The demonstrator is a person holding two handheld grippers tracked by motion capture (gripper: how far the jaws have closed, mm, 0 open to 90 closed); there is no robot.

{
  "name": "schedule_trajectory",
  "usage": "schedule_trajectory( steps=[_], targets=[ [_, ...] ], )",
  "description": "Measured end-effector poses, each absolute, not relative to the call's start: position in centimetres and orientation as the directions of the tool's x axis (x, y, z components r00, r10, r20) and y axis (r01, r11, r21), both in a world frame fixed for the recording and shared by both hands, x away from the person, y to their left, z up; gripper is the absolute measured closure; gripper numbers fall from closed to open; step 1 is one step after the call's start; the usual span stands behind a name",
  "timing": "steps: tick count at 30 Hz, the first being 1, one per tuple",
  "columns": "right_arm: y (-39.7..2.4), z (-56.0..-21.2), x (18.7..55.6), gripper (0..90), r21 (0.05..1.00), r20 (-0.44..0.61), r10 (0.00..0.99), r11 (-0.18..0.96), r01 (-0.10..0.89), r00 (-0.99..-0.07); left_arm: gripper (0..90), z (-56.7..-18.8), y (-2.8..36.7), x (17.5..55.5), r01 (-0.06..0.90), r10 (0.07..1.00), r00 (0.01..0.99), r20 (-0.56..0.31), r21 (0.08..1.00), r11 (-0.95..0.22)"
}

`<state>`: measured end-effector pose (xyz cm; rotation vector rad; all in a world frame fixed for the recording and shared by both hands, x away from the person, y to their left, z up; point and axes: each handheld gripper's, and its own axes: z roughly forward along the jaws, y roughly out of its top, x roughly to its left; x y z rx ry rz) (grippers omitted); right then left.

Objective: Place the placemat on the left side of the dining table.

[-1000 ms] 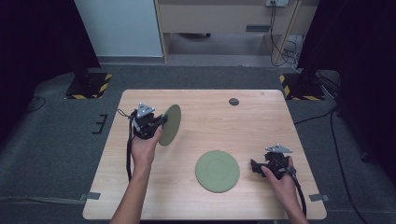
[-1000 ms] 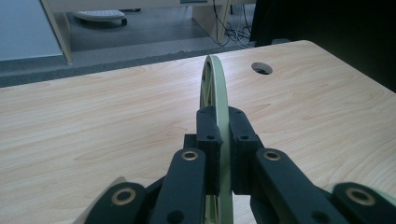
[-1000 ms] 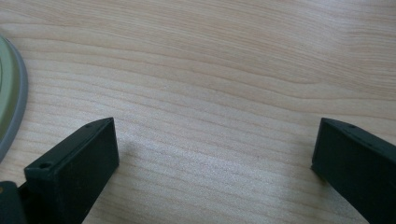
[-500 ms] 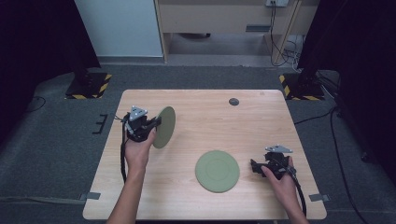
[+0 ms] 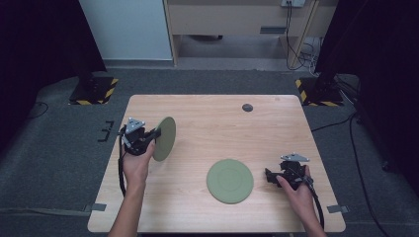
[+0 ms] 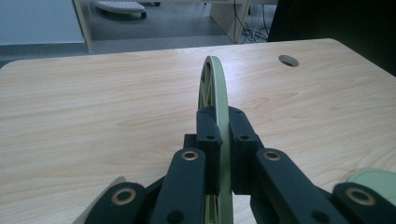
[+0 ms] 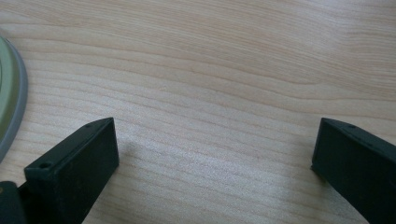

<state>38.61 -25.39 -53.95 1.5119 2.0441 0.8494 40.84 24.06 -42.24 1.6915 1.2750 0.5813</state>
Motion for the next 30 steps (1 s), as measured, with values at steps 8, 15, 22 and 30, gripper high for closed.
schedule_trajectory(
  steps=[8, 15, 22, 30],
  targets=[
    [-25.4, -54.0, 38.6, 0.8, 0.709, 0.0, 0.956, 0.207, 0.675, -0.293, 85.4, -43.0, 25.0, 40.3, 0.497, 0.927, 0.341, -0.159, 0.867, -0.034],
    [-25.4, -53.9, 38.6, 0.8, 0.709, 0.0, 0.956, 0.206, 0.675, -0.292, 85.4, -43.0, 25.9, 40.1, 0.497, 0.931, 0.327, -0.164, 0.868, -0.022],
    [-25.4, -53.9, 38.6, 0.8, 0.708, 0.0, 0.957, 0.206, 0.676, -0.292, 85.3, -43.2, 26.5, 39.9, 0.497, 0.935, 0.31, -0.171, 0.868, -0.007],
    [-25.4, -53.9, 38.6, 0.8, 0.708, 0.0, 0.957, 0.206, 0.676, -0.292, 85.3, -43.5, 27.5, 39.7, 0.499, 0.944, 0.28, -0.177, 0.867, 0.015]
  ],
)
